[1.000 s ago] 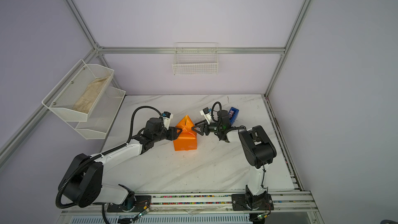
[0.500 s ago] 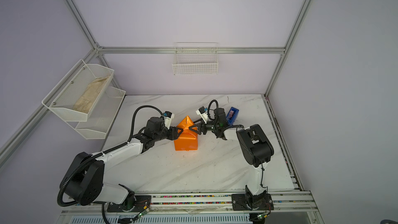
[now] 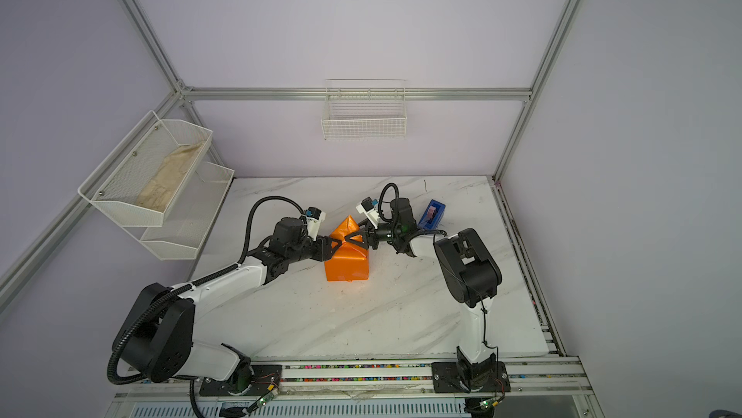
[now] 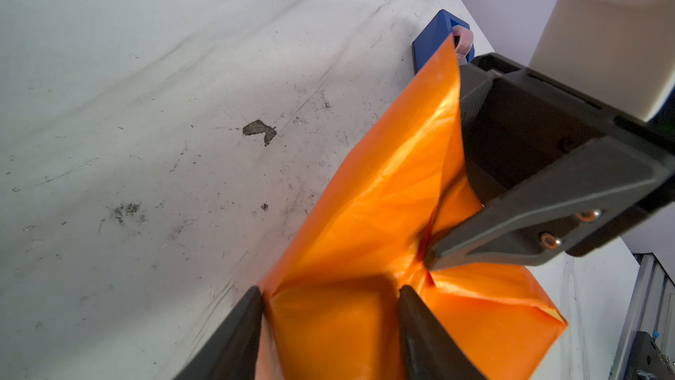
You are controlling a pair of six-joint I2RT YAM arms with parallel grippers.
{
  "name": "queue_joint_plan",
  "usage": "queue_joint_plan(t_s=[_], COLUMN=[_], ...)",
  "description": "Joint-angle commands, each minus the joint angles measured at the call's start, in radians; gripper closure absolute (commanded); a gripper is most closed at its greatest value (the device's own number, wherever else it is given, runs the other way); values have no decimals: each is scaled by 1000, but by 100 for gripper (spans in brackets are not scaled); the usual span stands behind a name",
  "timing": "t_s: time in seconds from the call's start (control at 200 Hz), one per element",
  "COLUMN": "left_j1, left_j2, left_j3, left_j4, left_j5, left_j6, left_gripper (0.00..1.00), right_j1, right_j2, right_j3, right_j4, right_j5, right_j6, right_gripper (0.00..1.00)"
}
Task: Wrap a gift box in wrapping paper
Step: Fold the seventh fold of the wrapping paper on the gift box.
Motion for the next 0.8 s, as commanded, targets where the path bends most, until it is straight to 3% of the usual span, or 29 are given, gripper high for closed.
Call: queue_joint_plan(t_s=[0.0,0.3,0.44,0.79], left_j1=[-35,-36,-36,-36], left_j2=[85,81,80,46], left_j3=[-48,-45,-40,-26], left_j4=[-295,-299,-299,-313], left_j5=[58,55,54,58], left_j6=[57,60,61,58], left_gripper=[44,44,44,42], right_j1=[18,36,39,43], right_j2=[44,21,-7,-60], right_j3=[10,33,23,-7], right_j4=[-8,-138,-175,-135], right_j5=[-3,24,45,102], right_j6=[-25,-128,-170,-133], right_gripper=[56,72,88,100])
